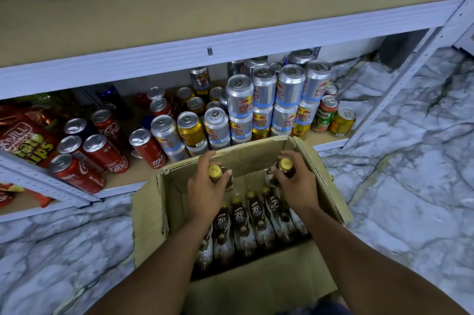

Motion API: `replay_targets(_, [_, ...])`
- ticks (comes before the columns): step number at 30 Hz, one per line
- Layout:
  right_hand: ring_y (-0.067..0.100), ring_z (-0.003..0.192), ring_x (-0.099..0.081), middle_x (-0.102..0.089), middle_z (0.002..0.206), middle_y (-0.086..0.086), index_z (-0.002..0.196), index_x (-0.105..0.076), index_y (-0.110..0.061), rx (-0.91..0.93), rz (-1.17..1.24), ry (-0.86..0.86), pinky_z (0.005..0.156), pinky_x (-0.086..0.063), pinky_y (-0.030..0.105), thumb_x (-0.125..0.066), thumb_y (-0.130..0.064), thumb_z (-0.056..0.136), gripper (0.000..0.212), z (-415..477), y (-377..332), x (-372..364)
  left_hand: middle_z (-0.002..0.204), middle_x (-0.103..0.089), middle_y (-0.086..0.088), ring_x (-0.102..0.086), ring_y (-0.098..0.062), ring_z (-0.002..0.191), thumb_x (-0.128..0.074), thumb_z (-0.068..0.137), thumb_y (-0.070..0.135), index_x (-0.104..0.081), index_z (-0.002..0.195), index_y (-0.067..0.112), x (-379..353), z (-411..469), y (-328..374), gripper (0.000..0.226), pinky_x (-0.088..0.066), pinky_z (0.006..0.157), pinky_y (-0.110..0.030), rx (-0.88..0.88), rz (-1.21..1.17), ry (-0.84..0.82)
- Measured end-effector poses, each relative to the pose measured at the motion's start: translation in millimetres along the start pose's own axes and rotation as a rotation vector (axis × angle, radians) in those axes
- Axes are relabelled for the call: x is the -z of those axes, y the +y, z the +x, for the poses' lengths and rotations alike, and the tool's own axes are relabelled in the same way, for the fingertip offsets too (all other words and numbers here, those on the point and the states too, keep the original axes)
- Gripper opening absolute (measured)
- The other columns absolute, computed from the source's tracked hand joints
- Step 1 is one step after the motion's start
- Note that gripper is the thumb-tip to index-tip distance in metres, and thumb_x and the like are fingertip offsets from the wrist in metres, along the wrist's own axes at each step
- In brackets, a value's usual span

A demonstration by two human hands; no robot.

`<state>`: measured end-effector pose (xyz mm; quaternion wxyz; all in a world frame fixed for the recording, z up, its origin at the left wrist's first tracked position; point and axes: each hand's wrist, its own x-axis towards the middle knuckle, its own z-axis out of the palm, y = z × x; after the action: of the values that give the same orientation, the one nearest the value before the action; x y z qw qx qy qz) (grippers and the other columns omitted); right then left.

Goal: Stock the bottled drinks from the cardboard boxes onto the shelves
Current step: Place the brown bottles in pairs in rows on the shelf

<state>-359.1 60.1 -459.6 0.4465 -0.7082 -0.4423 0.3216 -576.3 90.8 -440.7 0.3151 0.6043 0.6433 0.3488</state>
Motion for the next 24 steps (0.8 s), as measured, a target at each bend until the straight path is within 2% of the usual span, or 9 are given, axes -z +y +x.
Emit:
replay_targets(2, [-0.013, 0.085, -0.063, -0.070, 0.101, -0.014, 0.114, -0.060, -0.032, 0.018, 0.034, 0.017, 0.062, -0.046, 0.004, -0.076, -0.019, 0.091, 0.031, -8.4, -12.6, 5.4, 0.104, -0.070, 0.018, -0.058, -0.002, 0.087, -0.078, 0.089, 0.039, -0.054, 0.130, 0.037, 7.3, -5.6, 12.4, 0.048, -0.043, 0.068, -0.021, -0.003, 0.005, 0.019])
replay_targets(4, [-0.006, 0.083, -0.066, -0.070, 0.098, -0.014, 0.112, -0.060, -0.032, 0.053, 0.059, 0.033, 0.061, -0.050, 0.011, -0.076, -0.021, 0.092, 0.029, -17.7, -27.7, 11.9, 0.093, -0.070, 0.013, -0.058, 0.001, 0.079, -0.079, 0.088, 0.039, -0.058, 0.120, 0.034, 15.4, -11.9, 24.1, 0.039, -0.050, 0.065, -0.027, -0.033, -0.011, 0.044])
replay_targets(6, [-0.003, 0.076, -0.066, -0.069, 0.090, -0.012, 0.110, -0.061, -0.029, 0.084, 0.092, 0.051, 0.058, -0.052, 0.016, -0.076, -0.018, 0.092, 0.025, -27.7, -45.1, 20.1, 0.088, -0.068, 0.011, -0.062, -0.005, 0.078, -0.080, 0.087, 0.038, -0.058, 0.111, 0.033, 24.4, -19.0, 36.4, 0.033, -0.054, 0.066, -0.035, -0.075, -0.030, 0.053])
replay_targets(8, [-0.005, 0.072, -0.065, -0.069, 0.087, -0.011, 0.108, -0.062, -0.024, 0.133, 0.097, 0.066, 0.055, -0.049, 0.012, -0.075, -0.015, 0.092, 0.023, -37.5, -64.4, 28.6, 0.089, -0.067, 0.010, -0.063, -0.011, 0.080, -0.081, 0.087, 0.036, -0.059, 0.108, 0.032, 35.8, -25.7, 52.0, 0.031, -0.053, 0.066, -0.035, -0.115, -0.061, 0.064])
replay_targets(10, [-0.005, 0.076, -0.064, -0.069, 0.087, -0.013, 0.108, -0.063, -0.025, 0.178, 0.090, 0.083, 0.057, -0.048, 0.012, -0.077, -0.017, 0.091, 0.023, -46.6, -83.3, 36.8, 0.088, -0.066, 0.008, -0.063, -0.015, 0.080, -0.081, 0.087, 0.033, -0.061, 0.107, 0.028, 49.0, -31.8, 69.6, 0.029, -0.052, 0.066, -0.036, -0.163, -0.083, 0.074])
replay_targets(15, [0.000, 0.084, -0.064, -0.067, 0.091, -0.022, 0.111, -0.061, -0.033, 0.288, 0.077, 0.106, 0.068, -0.055, 0.029, -0.076, -0.030, 0.092, 0.025, -71.9, -138.8, 58.9, 0.083, -0.064, 0.008, -0.061, -0.009, 0.075, -0.080, 0.088, 0.033, -0.059, 0.102, 0.028, 89.9, -47.4, 121.3, 0.025, -0.052, 0.064, -0.041, -0.267, -0.106, 0.080])
replay_targets(17, [0.001, 0.083, -0.065, -0.068, 0.090, -0.018, 0.114, -0.059, -0.035, 0.345, 0.082, 0.096, 0.068, -0.055, 0.028, -0.074, -0.031, 0.093, 0.026, -84.2, -164.0, 68.5, 0.085, -0.065, 0.011, -0.062, -0.003, 0.077, -0.079, 0.089, 0.033, -0.059, 0.104, 0.029, 107.7, -55.3, 143.2, 0.025, -0.052, 0.066, -0.040, -0.314, -0.105, 0.068])
replay_targets(20, [-0.001, 0.080, -0.063, -0.067, 0.093, -0.018, 0.124, -0.058, -0.033, 0.411, 0.058, 0.080, 0.064, -0.052, 0.020, -0.071, -0.031, 0.095, 0.031, -101.1, -200.2, 84.6, 0.091, -0.070, 0.004, -0.066, -0.014, 0.079, -0.081, 0.088, 0.031, -0.066, 0.111, 0.021, 132.6, -65.4, 172.9, 0.029, -0.055, 0.072, -0.041, -0.395, -0.098, 0.078])
replay_targets(24, [0.012, 0.082, -0.065, -0.067, 0.100, -0.015, 0.123, -0.059, -0.039, 0.477, 0.026, 0.045, 0.074, -0.056, 0.040, -0.070, -0.036, 0.095, 0.031, -118.4, -239.7, 103.4, 0.088, -0.070, 0.006, -0.065, -0.011, 0.077, -0.083, 0.086, 0.032, -0.069, 0.111, 0.021, 162.6, -76.2, 208.8, 0.031, -0.054, 0.072, -0.036, -0.463, -0.065, 0.101])
